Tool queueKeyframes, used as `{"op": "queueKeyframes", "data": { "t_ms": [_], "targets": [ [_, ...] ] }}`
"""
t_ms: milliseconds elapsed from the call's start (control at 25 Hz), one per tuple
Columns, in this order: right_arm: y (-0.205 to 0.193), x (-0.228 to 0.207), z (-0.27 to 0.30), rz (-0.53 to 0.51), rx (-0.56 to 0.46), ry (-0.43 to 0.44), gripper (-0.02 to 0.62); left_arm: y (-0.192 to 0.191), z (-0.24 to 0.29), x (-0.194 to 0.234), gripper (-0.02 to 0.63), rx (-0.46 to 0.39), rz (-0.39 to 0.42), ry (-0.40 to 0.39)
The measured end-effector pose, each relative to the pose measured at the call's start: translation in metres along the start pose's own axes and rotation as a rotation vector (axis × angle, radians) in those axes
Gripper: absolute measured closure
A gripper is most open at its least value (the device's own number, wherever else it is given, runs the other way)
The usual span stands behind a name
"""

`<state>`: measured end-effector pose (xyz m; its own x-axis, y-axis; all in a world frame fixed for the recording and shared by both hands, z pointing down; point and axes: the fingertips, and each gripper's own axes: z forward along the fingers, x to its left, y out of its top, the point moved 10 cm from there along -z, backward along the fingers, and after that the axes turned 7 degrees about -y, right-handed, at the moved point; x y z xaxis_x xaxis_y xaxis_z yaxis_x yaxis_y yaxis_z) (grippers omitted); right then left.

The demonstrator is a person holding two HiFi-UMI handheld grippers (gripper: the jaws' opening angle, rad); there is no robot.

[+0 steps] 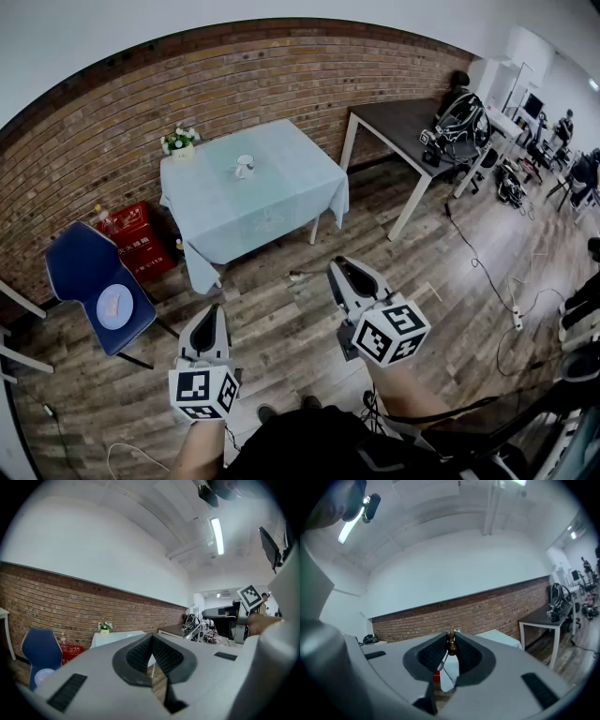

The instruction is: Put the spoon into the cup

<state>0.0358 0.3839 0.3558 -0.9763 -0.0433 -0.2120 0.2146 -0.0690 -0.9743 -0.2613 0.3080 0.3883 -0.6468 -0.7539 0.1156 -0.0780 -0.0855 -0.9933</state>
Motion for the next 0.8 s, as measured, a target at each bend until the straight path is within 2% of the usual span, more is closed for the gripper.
{"op": "queueKeyframes", "data": {
  "t_ms": [560, 800],
  "targets": [
    [0.002, 0.003, 0.000, 0.017, -0.011, -0.011, 0.534, 0.002, -0.003, 0.001, 0.597, -0.004, -0.004, -0.005],
    [-0.001, 0.019, 0.007, 0.016, -0.020, -0.010, 0.534, -0.002, -0.010, 0.017, 0.597, -0.001, -0.001, -0.016]
  ]
}}
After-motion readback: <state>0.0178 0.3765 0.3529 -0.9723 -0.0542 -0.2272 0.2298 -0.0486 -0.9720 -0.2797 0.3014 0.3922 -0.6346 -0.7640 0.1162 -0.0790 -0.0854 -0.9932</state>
